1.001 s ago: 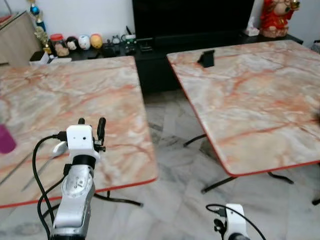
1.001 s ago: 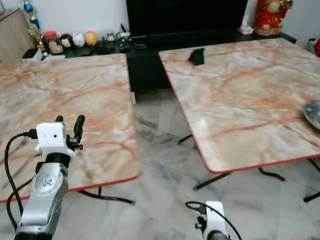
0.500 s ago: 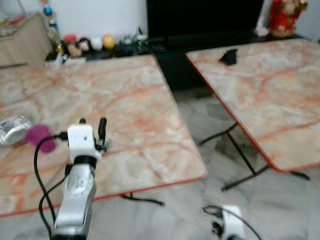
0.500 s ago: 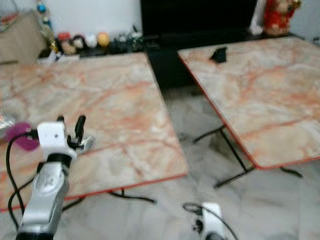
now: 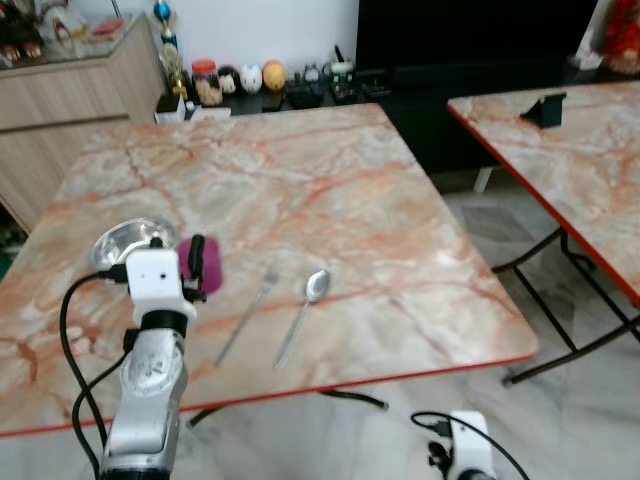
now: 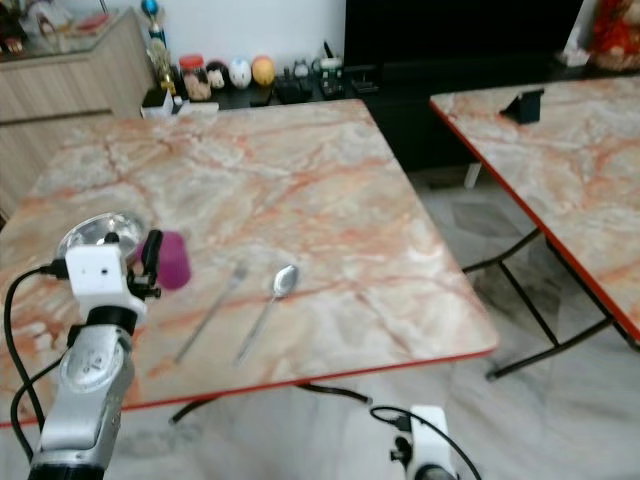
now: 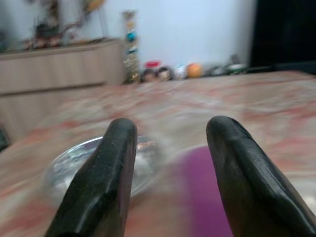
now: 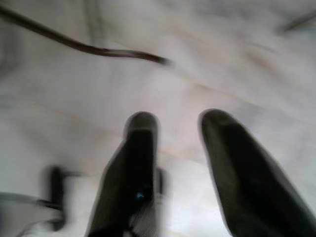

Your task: Setting the table

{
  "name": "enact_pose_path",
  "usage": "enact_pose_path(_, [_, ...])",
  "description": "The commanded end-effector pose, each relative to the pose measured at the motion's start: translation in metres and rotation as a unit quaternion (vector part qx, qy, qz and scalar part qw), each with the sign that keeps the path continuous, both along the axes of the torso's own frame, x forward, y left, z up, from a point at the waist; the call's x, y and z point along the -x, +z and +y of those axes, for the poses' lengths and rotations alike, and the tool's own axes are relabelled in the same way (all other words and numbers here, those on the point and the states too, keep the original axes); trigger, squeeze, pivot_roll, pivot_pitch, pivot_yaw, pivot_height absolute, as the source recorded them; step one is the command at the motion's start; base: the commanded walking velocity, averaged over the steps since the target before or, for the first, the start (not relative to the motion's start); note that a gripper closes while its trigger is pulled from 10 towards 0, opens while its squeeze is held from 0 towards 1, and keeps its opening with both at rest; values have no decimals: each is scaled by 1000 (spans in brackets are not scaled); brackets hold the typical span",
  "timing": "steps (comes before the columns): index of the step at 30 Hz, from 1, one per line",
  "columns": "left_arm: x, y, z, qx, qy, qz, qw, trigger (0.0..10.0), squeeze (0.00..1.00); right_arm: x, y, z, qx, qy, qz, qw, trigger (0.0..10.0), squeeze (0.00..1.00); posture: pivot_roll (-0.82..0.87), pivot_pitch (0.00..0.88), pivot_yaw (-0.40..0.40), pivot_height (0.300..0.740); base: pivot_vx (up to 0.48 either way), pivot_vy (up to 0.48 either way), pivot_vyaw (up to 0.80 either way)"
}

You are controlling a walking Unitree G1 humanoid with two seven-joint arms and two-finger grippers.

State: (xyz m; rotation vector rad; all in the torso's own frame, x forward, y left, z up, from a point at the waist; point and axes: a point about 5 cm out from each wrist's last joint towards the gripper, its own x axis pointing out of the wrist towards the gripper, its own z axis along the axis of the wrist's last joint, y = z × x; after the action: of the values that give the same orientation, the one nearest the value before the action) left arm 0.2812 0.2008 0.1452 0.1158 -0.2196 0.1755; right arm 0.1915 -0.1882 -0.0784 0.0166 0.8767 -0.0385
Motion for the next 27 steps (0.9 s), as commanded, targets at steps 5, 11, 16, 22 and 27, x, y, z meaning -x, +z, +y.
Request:
enact_pose_path(5, [-2,6,-2,2,-2,-14,1000,10000,0,-1,-1,8,-6,4,2,1000,10000,0,-25,0,14,740,0,412,0])
enact_pose_path(11, [-3,6,-2,2,-3,-14,1000,10000,0,0,-1,8,-5,3,2,1000,10000,0,-24,0,13,740,0,409,0])
enact_pose_path(16, [-3,7,-3,2,-4,-14,1000,10000,0,0,-1,7,-5,3,2,1000,10000,0,-23,0,13,740,0,407,0])
enact_pose_path(22, [-4,5,-5,10,-14,-10,1000,10000,0,0,-1,6,-5,4,2,1000,10000,0,-21,0,12,740,0,115,0])
enact_pose_path(27, [-4,4,-6,26,-18,-8,999,10000,0,-1,-1,9,-6,4,1,1000,10000,0,-21,0,11,740,0,0,0])
